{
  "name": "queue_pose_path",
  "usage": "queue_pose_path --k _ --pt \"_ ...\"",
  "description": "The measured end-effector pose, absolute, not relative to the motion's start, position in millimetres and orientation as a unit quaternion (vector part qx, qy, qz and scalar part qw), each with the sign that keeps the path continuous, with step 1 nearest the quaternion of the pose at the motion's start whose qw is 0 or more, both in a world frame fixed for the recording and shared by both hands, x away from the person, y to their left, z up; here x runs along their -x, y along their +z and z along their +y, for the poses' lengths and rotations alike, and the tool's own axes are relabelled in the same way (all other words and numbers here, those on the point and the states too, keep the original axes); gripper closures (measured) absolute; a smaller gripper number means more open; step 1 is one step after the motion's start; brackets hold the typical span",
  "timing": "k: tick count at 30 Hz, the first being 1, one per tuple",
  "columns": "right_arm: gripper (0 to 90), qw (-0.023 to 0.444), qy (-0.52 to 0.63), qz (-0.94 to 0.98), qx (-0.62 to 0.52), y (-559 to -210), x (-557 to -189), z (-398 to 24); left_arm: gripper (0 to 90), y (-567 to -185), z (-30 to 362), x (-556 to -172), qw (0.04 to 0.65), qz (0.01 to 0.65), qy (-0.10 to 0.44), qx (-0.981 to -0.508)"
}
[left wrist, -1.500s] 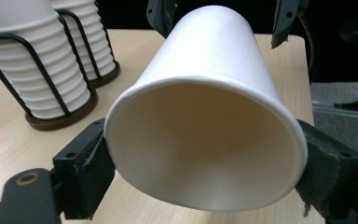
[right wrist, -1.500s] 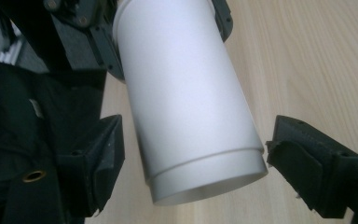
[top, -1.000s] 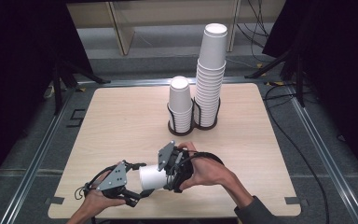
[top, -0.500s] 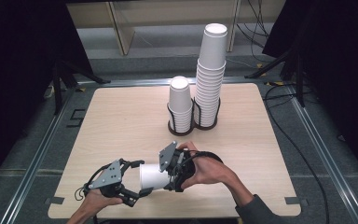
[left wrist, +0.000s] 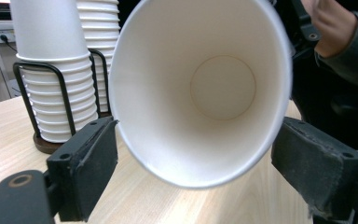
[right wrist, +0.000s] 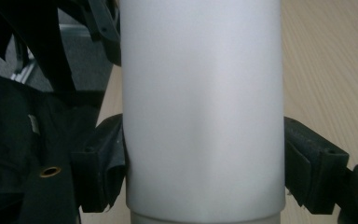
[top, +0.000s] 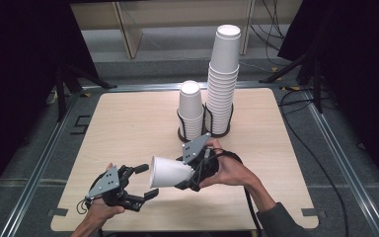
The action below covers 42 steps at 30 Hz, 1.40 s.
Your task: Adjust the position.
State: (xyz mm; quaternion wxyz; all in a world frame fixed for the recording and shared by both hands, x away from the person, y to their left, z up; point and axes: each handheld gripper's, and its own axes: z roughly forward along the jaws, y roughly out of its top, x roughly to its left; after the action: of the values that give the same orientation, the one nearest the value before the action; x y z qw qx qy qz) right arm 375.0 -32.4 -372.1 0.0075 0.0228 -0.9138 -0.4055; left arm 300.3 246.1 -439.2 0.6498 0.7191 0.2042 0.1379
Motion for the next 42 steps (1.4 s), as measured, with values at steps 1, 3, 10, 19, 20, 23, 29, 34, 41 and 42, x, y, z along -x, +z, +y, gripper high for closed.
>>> queue_pose_path --k 1,3,10,19,20,23,29,34,41,42 --pt "24.1 0.009 -0.406 -0.913 -0.024 -372 -375 -32 14.2 -439 246 -300 0.653 0.210 0.138 -0.714" --pt "24.1 0.009 -0.409 -0.912 -0.026 -373 -375 -31 11.9 -439 248 -301 0.658 0.212 0.136 -0.710" --pt "24.0 0.009 -0.430 -0.902 -0.035 -376 -377 -30 0.0 -439 246 -302 0.663 0.229 0.143 -0.698" --pt "23.7 0.037 -0.447 -0.893 -0.033 -383 -376 -21 0.8 -437 241 -300 0.675 0.222 0.142 -0.689" --pt "23.7 0.040 -0.449 -0.892 -0.033 -384 -376 -20 1.0 -437 242 -300 0.676 0.220 0.142 -0.689" --pt "23.6 0.042 -0.451 -0.891 -0.033 -386 -375 -17 1.5 -437 241 -301 0.679 0.223 0.136 -0.686" --pt "23.5 0.049 -0.451 -0.891 -0.025 -392 -375 -15 6.0 -437 243 -302 0.690 0.226 0.118 -0.678" --pt "22.0 0.037 -0.450 -0.892 -0.034 -395 -377 -13 10.7 -434 245 -303 0.686 0.223 0.114 -0.683" --pt "16.8 0.028 -0.427 -0.904 -0.018 -394 -376 -16 13.1 -433 243 -301 0.659 0.217 0.132 -0.708" --pt "16.0 0.024 -0.424 -0.905 -0.019 -392 -376 -17 13.1 -433 243 -302 0.657 0.218 0.134 -0.709"
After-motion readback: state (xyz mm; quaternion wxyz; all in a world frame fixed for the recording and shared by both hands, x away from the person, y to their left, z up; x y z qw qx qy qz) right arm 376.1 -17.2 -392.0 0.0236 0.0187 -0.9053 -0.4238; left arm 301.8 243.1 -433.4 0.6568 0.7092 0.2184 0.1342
